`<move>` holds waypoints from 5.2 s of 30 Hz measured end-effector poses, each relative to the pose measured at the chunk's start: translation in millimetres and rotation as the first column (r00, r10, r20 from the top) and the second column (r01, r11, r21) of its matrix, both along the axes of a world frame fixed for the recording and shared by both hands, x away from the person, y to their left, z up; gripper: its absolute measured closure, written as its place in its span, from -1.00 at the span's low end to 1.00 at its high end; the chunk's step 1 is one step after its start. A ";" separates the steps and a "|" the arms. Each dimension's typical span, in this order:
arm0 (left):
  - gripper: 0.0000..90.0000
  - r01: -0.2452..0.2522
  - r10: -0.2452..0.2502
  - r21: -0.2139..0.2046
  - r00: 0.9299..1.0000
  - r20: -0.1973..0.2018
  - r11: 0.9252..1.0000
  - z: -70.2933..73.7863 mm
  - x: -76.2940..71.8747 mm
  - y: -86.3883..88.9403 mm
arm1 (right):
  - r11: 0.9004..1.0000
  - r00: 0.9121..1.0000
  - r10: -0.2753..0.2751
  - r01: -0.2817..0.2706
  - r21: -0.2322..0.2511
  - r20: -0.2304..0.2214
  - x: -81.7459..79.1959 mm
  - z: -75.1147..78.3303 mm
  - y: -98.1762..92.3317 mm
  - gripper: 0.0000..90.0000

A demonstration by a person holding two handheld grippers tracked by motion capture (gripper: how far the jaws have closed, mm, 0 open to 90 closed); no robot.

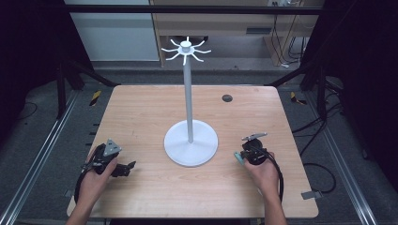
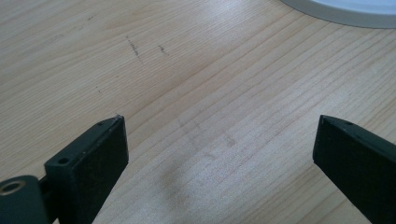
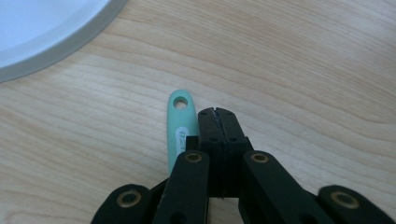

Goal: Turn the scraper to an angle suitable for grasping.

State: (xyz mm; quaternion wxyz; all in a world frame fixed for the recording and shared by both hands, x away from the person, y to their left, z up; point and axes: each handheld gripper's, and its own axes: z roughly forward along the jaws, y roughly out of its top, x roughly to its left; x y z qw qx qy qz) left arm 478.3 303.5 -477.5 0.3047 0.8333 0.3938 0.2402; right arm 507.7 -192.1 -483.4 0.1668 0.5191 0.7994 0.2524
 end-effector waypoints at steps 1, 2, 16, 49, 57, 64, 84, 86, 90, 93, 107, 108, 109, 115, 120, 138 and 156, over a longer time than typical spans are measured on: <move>-0.93 -0.001 0.001 0.000 1.000 0.000 1.000 0.0 0.0 0.0 | 1.000 1.000 0.000 0.000 0.000 0.000 0.0 0.0 0.0 1.00; -0.93 -0.001 0.001 0.000 1.000 0.000 1.000 0.0 0.0 0.0 | 1.000 1.000 0.025 -0.025 0.005 -0.005 -2.1 0.4 4.1 1.00; -0.93 0.000 0.000 0.001 1.000 -0.003 1.000 -0.1 -0.4 0.2 | 0.995 0.995 0.098 -0.098 0.012 0.008 -13.0 7.8 19.7 1.00; -0.93 -0.004 0.004 -0.006 1.000 -0.002 1.000 -0.1 -1.6 1.8 | 0.972 0.976 0.202 -0.211 -0.106 -0.085 -9.2 35.3 33.4 0.27; -0.93 -0.002 0.002 -0.003 1.000 -0.004 1.000 0.0 -1.8 1.6 | 0.962 0.962 0.240 -0.253 -0.099 -0.130 -4.1 37.7 35.6 0.18; -0.93 0.001 -0.001 -0.001 1.000 -0.010 1.000 -0.3 -1.8 1.3 | 0.960 0.959 0.240 -0.257 -0.109 -0.151 -0.8 35.8 37.0 0.27; -0.93 0.001 -0.001 -0.005 1.000 -0.009 1.000 -0.7 -1.7 1.4 | 0.954 0.939 0.229 -0.269 -0.134 -0.255 7.4 18.3 41.5 0.44; -0.93 0.001 -0.001 -0.004 1.000 -0.008 1.000 -0.6 -1.7 1.5 | 0.953 0.937 0.232 -0.272 -0.132 -0.261 8.0 17.4 41.4 0.46; -0.93 0.002 -0.002 -0.002 1.000 -0.010 1.000 -0.5 -1.7 1.2 | 0.951 0.934 0.237 -0.280 -0.134 -0.268 9.2 16.5 41.3 0.50; -0.93 0.005 -0.005 0.002 1.000 -0.013 1.000 -0.6 -1.7 0.9 | 0.951 0.932 0.236 -0.279 -0.130 -0.277 9.9 15.7 42.1 0.54; -0.93 0.004 -0.004 0.000 1.000 -0.012 1.000 -0.8 -1.4 0.9 | 0.954 0.931 0.245 -0.281 -0.104 -0.272 10.9 22.5 39.0 0.65; -0.93 0.004 -0.004 0.002 1.000 -0.013 1.000 -0.9 -1.4 0.9 | 0.956 0.933 0.242 -0.276 -0.099 -0.265 10.1 24.9 37.7 0.65; -0.93 0.005 -0.005 0.002 1.000 -0.013 1.000 -0.9 -1.4 0.9 | 0.959 0.939 0.240 -0.269 -0.091 -0.248 8.7 29.3 34.7 0.66; -0.93 0.005 -0.005 0.003 1.000 -0.013 1.000 -0.8 -1.6 0.6 | 0.974 0.964 0.218 -0.226 -0.032 -0.154 0.6 53.7 17.4 0.66; -0.93 0.003 -0.003 0.003 1.000 -0.014 1.000 -0.9 -1.4 1.0 | 0.979 0.976 0.201 -0.202 -0.002 -0.084 -5.5 75.5 7.7 0.66; -0.93 0.004 -0.004 0.004 1.000 -0.015 1.000 -1.5 -1.3 0.3 | 0.983 0.974 0.157 -0.170 0.069 0.163 -14.6 148.7 -13.1 0.67; -0.93 -0.002 0.002 0.001 1.000 -0.014 1.000 -1.5 -1.3 1.6 | 0.976 0.945 0.130 -0.175 0.127 0.301 -21.4 179.1 -15.5 0.66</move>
